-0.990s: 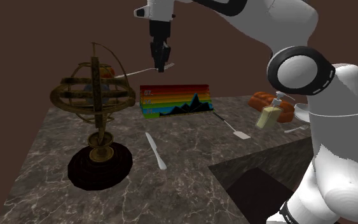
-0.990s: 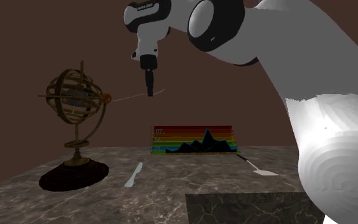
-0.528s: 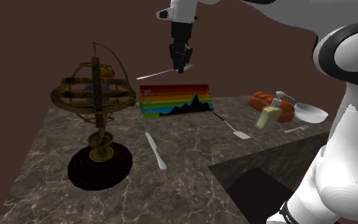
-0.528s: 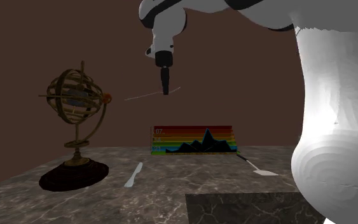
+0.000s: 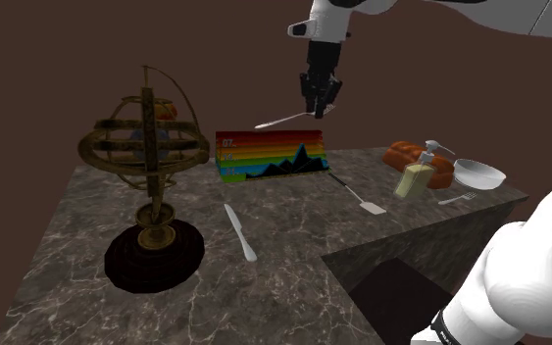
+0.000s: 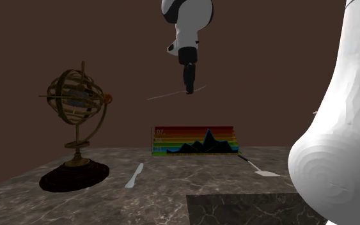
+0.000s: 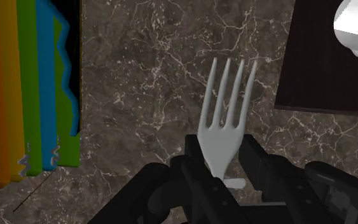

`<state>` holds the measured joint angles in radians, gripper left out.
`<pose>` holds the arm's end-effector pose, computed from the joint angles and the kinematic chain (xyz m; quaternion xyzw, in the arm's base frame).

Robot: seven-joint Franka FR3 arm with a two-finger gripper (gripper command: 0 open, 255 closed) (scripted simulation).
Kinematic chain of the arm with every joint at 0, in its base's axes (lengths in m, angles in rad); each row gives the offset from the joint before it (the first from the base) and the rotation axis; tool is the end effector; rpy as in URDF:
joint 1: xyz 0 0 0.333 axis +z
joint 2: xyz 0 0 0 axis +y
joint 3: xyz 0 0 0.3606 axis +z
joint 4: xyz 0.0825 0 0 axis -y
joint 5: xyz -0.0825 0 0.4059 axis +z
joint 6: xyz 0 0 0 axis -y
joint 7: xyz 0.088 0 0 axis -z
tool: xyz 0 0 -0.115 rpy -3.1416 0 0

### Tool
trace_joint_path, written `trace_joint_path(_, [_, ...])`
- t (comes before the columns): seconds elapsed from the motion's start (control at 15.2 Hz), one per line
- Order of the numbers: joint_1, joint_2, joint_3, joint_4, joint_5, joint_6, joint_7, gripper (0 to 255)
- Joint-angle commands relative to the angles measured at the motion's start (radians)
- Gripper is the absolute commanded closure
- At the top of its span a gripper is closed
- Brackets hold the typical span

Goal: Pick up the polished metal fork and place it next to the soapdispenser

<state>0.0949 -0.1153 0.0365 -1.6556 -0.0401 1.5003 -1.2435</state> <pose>0.5229 0.0656 0.6772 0.7733 0.6334 -0.0287 0.0082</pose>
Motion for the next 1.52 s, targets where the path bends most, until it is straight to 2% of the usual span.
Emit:
trace_joint_path(0.0, [-0.016,-0.067,-0.021,-0.076,-0.002,0.010,-0.038,255])
trace_joint_path(0.73, [-0.093,-0.351,-0.153,-0.341,-0.064,0.004,-0.236,255])
trace_joint_path(1.45, [-0.179,-0.545,-0.316,-0.461,-0.188,-0.041,-0.459,255])
